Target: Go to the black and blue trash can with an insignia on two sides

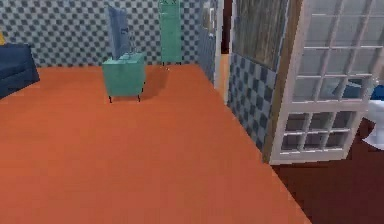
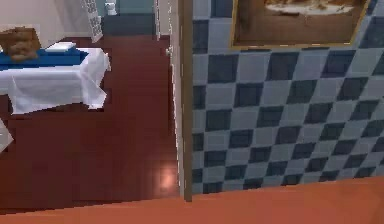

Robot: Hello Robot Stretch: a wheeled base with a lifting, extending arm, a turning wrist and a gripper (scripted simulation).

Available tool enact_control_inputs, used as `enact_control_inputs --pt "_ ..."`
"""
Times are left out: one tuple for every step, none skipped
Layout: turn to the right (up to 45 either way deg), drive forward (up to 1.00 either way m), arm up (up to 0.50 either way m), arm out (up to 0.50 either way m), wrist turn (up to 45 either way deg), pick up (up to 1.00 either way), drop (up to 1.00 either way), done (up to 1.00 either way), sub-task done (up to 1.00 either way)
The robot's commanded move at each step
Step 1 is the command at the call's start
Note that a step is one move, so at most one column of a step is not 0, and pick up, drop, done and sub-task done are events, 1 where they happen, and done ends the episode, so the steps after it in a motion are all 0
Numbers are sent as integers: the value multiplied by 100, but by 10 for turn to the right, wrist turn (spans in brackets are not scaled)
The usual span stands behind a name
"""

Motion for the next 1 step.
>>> enact_control_inputs --pt "0 100 0 0 0 0 0 0 0"
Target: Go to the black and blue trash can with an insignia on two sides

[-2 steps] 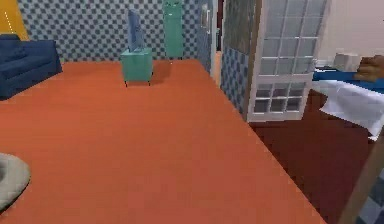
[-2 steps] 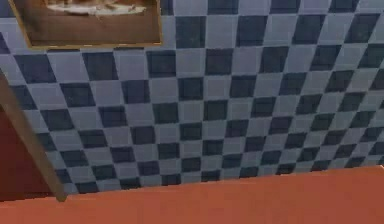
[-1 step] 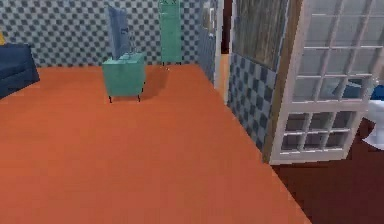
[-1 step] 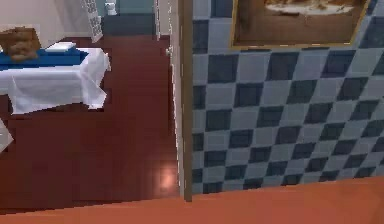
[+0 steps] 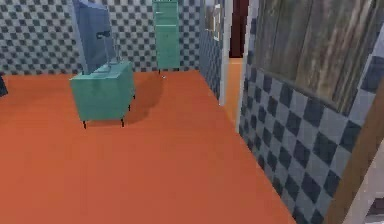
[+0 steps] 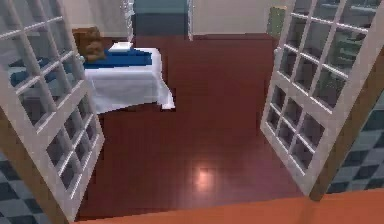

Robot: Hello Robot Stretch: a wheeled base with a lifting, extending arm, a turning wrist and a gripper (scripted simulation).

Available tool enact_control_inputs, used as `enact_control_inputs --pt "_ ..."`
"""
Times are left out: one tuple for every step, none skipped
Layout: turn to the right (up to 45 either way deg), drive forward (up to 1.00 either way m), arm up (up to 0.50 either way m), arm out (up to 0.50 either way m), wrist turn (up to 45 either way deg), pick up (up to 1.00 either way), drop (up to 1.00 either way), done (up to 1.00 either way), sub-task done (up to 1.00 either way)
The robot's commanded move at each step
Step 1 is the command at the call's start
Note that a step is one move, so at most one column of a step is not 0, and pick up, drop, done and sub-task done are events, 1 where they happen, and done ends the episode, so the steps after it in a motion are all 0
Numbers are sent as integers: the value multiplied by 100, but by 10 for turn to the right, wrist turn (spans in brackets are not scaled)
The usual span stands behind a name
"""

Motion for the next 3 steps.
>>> enact_control_inputs --pt "0 100 0 0 0 0 0 0 0" --pt "0 100 0 0 0 0 0 0 0" --pt "0 25 0 0 0 0 0 0 0"
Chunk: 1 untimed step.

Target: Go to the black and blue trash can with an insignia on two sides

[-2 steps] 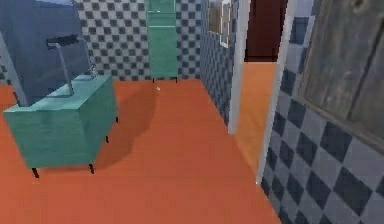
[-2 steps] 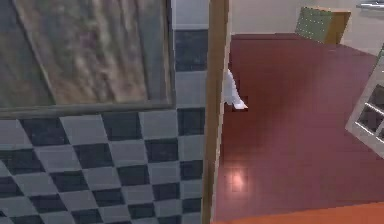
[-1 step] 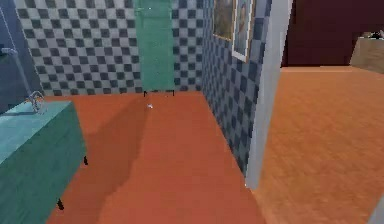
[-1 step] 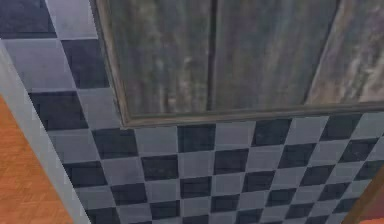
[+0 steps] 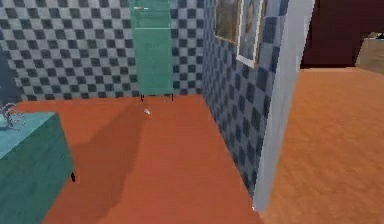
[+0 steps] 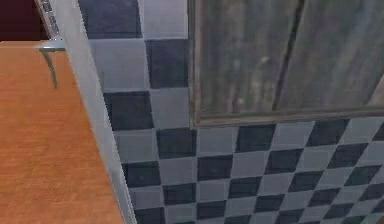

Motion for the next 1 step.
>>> enact_control_inputs --pt "270 0 0 0 0 0 0 0 0"
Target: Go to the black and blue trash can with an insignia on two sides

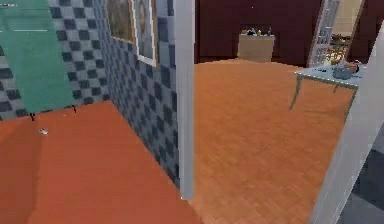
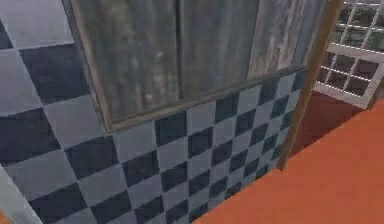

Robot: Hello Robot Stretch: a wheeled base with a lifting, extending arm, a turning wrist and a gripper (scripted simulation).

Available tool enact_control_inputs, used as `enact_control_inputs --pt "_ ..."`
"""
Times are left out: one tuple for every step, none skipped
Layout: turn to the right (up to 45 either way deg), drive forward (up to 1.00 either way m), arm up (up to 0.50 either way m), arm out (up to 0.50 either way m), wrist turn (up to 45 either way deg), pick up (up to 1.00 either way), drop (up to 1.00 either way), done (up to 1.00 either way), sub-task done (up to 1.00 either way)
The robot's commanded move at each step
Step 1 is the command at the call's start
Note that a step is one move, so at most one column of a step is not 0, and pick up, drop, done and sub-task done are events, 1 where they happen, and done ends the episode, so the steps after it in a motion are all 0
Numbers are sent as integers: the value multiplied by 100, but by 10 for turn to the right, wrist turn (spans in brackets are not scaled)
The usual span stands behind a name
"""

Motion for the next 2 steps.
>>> enact_control_inputs --pt "0 45 0 0 0 0 0 0 0" --pt "180 0 0 0 0 0 0 0 0"
